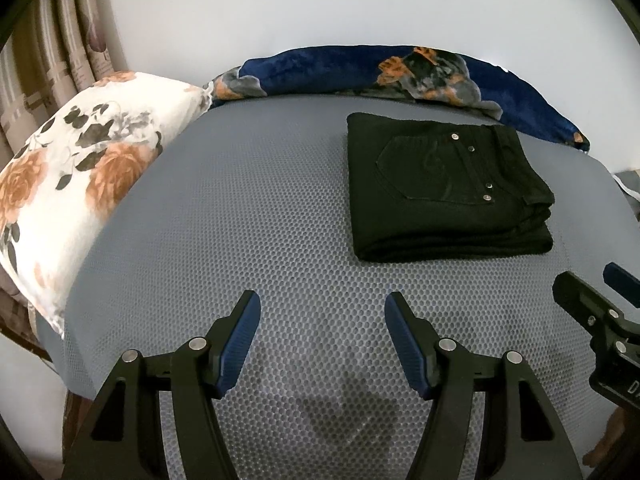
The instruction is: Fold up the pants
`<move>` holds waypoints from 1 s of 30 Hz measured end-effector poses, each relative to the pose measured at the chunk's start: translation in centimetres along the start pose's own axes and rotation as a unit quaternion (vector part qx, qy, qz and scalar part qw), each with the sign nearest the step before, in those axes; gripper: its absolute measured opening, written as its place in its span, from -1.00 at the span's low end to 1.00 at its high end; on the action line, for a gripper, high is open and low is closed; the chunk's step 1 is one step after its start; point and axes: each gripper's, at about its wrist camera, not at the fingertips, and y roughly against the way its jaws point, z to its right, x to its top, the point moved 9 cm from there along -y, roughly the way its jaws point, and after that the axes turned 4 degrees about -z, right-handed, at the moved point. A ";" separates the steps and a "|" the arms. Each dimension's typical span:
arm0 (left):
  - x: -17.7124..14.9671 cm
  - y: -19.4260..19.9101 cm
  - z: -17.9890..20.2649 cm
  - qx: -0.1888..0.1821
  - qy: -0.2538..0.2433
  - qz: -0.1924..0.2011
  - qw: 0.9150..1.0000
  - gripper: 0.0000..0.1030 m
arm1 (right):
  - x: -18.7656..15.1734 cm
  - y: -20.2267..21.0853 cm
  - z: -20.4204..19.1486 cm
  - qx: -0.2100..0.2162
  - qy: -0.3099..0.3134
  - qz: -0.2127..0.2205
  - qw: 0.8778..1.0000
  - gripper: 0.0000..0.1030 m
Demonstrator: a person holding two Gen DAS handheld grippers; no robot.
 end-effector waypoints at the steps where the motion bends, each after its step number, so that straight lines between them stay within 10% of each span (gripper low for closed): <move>1: 0.0 0.0 0.0 0.000 0.000 0.000 1.000 0.27 | 0.0 0.0 0.0 0.000 0.000 0.000 1.000 0.88; 30: -0.4 -0.5 0.3 0.008 -0.012 -0.001 1.000 0.27 | -1.0 -0.7 -0.3 0.007 0.003 -0.018 1.000 0.88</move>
